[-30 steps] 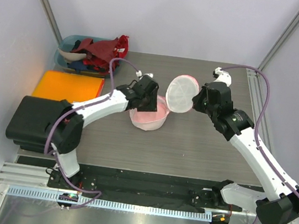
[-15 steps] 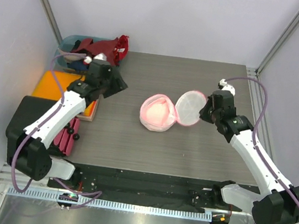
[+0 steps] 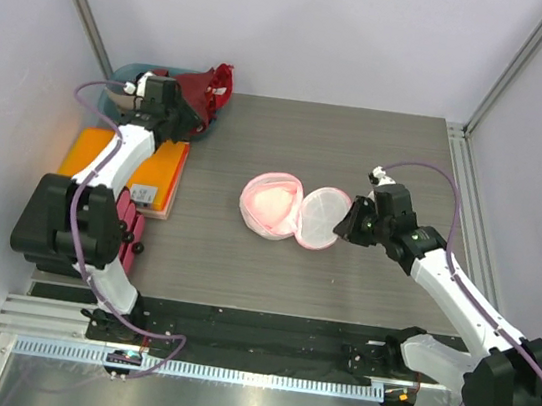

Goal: Place the bra in the laundry bag and zip it closed
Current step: Adjust the bra in the laundry bag.

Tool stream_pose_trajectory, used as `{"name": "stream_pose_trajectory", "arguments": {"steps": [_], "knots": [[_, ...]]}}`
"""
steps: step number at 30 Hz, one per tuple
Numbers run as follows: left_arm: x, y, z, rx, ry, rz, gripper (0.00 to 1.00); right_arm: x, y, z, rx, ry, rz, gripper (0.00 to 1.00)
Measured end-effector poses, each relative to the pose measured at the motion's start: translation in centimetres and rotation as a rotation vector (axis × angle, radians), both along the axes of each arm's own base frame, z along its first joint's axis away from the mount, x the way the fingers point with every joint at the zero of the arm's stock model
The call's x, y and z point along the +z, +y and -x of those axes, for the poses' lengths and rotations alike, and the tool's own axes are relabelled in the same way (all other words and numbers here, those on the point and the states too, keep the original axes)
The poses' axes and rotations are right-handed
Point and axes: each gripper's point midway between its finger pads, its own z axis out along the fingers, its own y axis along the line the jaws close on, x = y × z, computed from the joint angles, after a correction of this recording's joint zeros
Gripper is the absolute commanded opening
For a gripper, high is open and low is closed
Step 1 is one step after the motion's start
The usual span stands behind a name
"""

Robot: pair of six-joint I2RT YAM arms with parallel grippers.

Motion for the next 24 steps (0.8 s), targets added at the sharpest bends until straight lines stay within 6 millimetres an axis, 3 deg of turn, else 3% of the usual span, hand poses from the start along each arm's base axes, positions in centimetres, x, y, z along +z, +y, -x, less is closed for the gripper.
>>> {"name": "stream_pose_trajectory", "arguments": {"steps": [5,10,13,17,20,21,24], "knots": [[-2.0,3.1,-4.2,0.077,0.0,0.025,0.5,-0.1,1.3,1.7,0.061,0.0,-0.05,0.43],[-0.6,2.5,-7.8,0.079,-0.065,0.06,0.47,-0.8,1.3,2.1,0.075,0.015,-0.041,0.68],[0.2,2.2,-8.8,0.093,-0.091,0.089,0.44,-0.8,1.2,2.1,0.08,0.008,-0.029,0.77],[0.0,2.0,-10.3,0.12,-0.099,0.131,0.4,-0.9,0.7,1.8,0.077,-0.01,0.0,0.8],[-1.2,1.9,-11.2,0.138,-0.082,0.16,0.25,-1.0,0.4,1.7,0.076,-0.017,0.019,0.82],[-1.5,1.8,-11.4,0.144,-0.076,0.17,0.15,-1.0,0.4,1.7,0.077,-0.017,0.022,0.82],[-2.7,1.7,-11.5,0.15,-0.051,0.183,0.09,-1.0,0.3,1.7,0.077,-0.019,0.027,0.83]]}}
